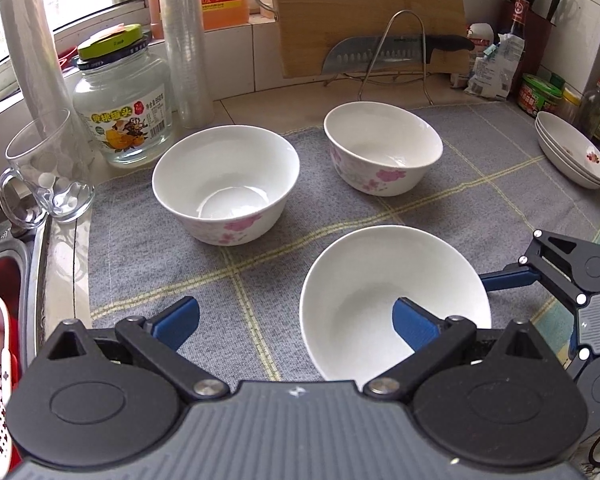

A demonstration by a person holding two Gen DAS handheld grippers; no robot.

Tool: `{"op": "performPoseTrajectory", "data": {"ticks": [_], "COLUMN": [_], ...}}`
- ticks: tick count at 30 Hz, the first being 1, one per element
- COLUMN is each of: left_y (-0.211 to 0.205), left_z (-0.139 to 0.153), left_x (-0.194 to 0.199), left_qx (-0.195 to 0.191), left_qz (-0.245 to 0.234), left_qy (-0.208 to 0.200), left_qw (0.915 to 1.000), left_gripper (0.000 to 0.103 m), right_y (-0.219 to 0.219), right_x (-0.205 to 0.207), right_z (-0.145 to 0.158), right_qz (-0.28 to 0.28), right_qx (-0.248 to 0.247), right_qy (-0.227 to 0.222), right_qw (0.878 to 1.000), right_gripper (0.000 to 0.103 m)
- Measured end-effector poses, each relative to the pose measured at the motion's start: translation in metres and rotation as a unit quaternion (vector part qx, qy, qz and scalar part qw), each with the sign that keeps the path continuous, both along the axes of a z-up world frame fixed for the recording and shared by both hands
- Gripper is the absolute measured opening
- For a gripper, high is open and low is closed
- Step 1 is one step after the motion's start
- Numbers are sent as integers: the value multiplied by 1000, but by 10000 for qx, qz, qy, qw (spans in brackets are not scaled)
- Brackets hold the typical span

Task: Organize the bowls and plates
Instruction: 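Grasp the rim of the plain white bowl with the left tool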

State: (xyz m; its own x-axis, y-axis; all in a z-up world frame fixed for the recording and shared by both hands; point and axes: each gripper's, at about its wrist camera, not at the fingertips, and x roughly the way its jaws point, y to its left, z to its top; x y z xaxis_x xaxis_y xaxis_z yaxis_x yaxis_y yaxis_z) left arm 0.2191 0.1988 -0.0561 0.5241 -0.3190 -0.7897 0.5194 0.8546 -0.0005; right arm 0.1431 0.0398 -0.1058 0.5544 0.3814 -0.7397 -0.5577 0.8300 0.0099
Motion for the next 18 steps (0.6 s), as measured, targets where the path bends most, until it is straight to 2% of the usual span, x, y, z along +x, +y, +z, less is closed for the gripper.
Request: {"op": "performPoseTrajectory", "data": {"ticks": [5,13,15,18], "left_y": [-6,-12,-13,-14], "left_z": [3,3,2,2], "left_x": [4,9,11,11], "left_qx": [57,44,-1,-55], "left_qz": [-395,-761,-799,-864], "left_qy": [121,440,537,617], "left_qw": [9991,9961,9954,9943], "left_gripper": [99,81,73,68], "right_y": [5,12,15,20], "right_x": [3,5,3,2], "right_z": [3,18,21,26], "right_qz": [-130,42,166,349], "right_qx": [-38,-69,-125,-197], "right_qy": [38,-238,-317,-390], "right_qw": [9999,9997,9993,9984], "right_gripper": [103,102,96,89]}}
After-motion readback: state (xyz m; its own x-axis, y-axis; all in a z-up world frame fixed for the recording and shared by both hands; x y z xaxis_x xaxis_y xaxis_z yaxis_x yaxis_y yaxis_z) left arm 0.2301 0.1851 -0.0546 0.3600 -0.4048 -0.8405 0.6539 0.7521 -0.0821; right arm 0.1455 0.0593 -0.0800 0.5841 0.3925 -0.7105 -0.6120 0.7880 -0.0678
